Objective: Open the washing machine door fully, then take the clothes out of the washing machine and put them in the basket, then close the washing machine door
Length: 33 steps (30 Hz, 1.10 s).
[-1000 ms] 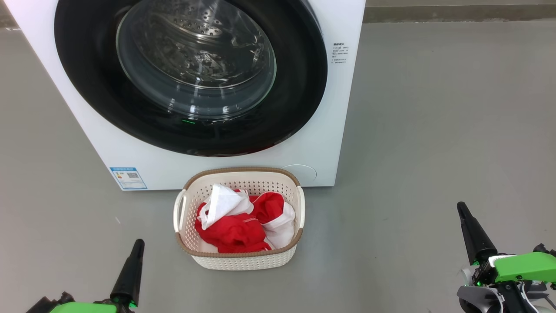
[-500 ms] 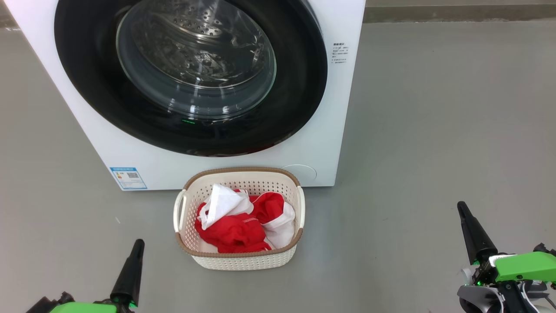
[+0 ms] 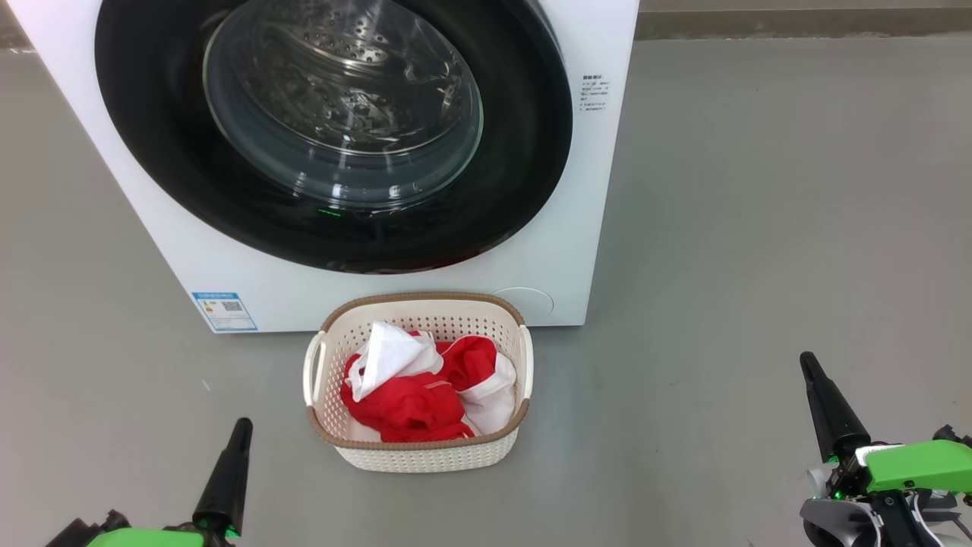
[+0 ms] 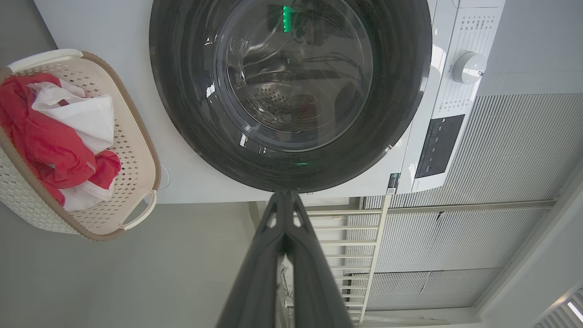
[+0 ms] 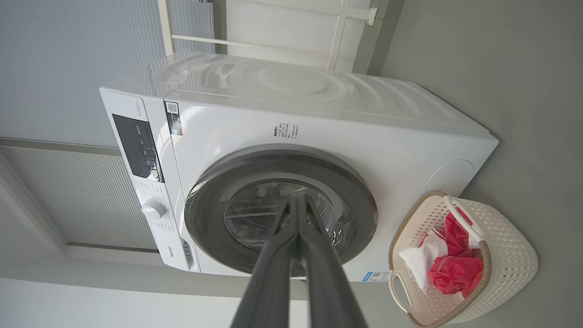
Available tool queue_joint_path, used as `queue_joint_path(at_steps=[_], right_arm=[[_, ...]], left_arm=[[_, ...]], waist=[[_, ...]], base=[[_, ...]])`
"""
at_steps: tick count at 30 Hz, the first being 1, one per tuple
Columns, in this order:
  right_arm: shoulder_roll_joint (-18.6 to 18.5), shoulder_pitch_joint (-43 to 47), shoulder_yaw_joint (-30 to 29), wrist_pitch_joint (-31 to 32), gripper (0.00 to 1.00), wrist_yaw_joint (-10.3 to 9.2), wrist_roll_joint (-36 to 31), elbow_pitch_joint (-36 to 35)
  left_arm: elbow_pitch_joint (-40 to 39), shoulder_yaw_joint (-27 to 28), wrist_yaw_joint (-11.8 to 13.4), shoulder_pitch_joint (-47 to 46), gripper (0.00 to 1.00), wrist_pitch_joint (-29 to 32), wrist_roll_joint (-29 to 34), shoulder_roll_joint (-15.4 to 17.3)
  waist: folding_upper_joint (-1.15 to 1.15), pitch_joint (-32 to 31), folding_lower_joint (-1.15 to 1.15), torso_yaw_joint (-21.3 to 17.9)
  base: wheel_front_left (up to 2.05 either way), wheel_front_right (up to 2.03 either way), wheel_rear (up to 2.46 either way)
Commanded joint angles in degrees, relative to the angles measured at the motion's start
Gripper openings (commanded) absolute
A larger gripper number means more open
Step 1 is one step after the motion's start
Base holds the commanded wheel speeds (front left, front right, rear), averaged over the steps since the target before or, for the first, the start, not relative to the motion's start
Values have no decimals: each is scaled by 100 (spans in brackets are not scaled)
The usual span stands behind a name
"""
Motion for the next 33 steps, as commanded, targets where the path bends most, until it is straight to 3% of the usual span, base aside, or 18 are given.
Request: queue_joint_path(at_steps=[1, 33], right_arm=[[-49, -241, 97, 37, 0, -4, -17, -140], [-26, -244, 64, 64, 0, -4, -45, -138]], left_arm=[[-118, 205, -41, -235, 0, 19, -39, 64], [-118, 204, -41, -235, 0, 19, -39, 64]], waist=[[0, 0, 0, 0], [0, 0, 0, 0]], base=[[0, 0, 0], [0, 0, 0]])
